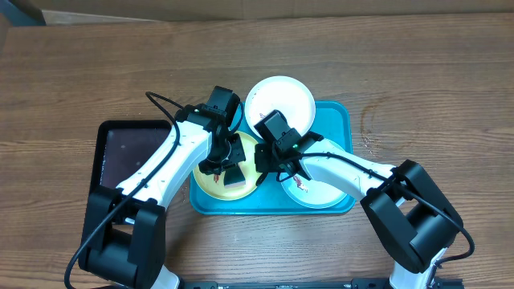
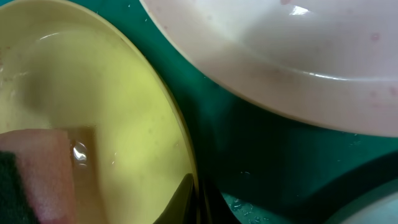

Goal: Clean dirty plates on tray and stack at the side
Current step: 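Hold the yellow plate rim with right gripper while left gripper scrubs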

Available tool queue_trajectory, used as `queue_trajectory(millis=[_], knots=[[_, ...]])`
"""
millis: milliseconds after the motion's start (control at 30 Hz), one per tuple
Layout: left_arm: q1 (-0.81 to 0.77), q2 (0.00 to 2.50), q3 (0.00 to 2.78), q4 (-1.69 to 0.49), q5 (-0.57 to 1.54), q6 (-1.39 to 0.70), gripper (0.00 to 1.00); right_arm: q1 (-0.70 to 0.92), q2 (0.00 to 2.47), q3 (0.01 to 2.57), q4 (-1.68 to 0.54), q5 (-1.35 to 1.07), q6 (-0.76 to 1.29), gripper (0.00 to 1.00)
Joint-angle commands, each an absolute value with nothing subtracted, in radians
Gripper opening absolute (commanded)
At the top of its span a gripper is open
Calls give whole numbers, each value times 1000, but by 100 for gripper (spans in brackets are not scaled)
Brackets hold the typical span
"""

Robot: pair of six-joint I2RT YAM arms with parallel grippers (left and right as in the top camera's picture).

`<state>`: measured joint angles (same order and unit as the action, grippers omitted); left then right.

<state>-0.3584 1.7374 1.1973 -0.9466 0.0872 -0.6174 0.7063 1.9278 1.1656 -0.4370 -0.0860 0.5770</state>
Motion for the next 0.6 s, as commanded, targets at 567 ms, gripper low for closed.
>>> queue_trajectory(millis=[567], knots=[[-374, 1734, 1100, -797, 155, -635, 4, 702, 1939, 1156, -413, -101, 581, 4]])
